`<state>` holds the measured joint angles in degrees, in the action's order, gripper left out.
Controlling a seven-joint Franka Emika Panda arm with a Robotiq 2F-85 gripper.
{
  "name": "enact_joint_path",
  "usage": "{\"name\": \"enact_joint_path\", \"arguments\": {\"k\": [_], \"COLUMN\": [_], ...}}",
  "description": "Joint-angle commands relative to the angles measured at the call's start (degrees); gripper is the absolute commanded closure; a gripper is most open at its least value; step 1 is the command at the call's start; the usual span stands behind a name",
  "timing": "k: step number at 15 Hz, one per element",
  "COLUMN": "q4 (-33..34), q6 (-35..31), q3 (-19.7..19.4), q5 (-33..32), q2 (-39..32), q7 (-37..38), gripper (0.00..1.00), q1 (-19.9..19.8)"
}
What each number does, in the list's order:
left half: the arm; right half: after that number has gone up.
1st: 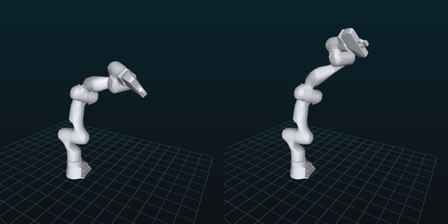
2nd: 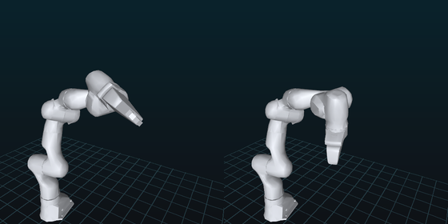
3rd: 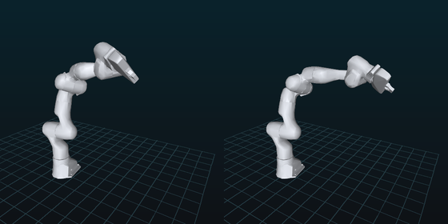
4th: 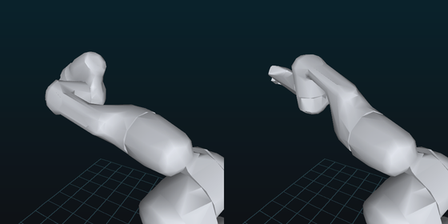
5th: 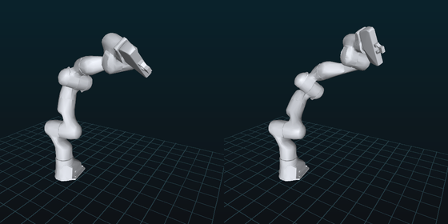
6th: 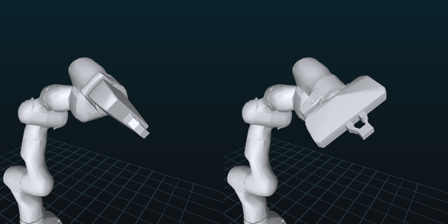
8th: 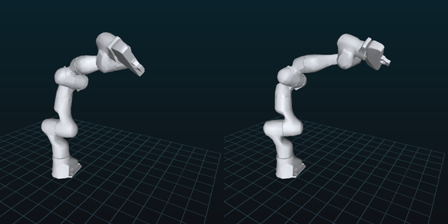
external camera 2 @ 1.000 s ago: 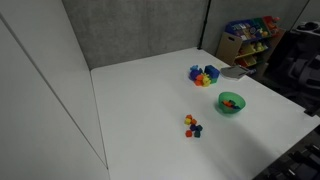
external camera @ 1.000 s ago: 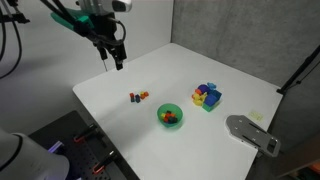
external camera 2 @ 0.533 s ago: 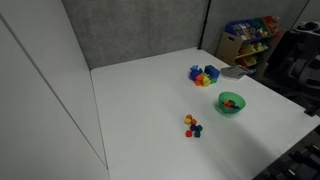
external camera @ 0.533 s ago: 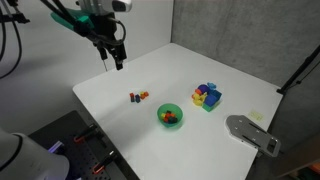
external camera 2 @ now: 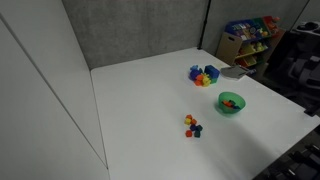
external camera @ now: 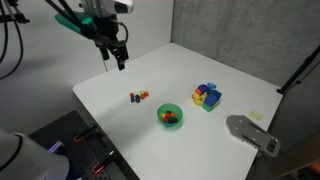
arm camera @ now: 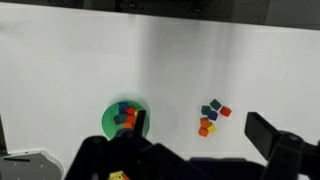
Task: Pick up an orange block from the table and place it in the green bowl
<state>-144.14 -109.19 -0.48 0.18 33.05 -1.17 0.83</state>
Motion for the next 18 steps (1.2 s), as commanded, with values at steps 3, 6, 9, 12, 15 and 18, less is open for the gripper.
{"name": "enact_joint_path", "arguments": {"k": [3, 6, 9, 12, 15, 18], "q4": [1.7, 2.7, 4.3, 6.6, 9.8, 13.7], "q6": [-8.8, -13.9, -19.0, -23.8, -27.9, -30.6], "q3": [1.5, 2.4, 3.7, 4.8, 5.5, 5.2], "q5": [0.5, 0.5, 0.2, -0.4, -1.8, -3.0], "q2": [-8.3, -13.8, -20.4, -27.7, -35.0, -42.6], "q7": [0.7, 1.0, 2.1, 3.6, 5.8, 8.2], "gripper": [0.0, 0.0, 0.0, 0.0, 0.0, 0.0], "q1": [0.8, 1.5, 2.1, 2.8, 3.0, 3.6]}}
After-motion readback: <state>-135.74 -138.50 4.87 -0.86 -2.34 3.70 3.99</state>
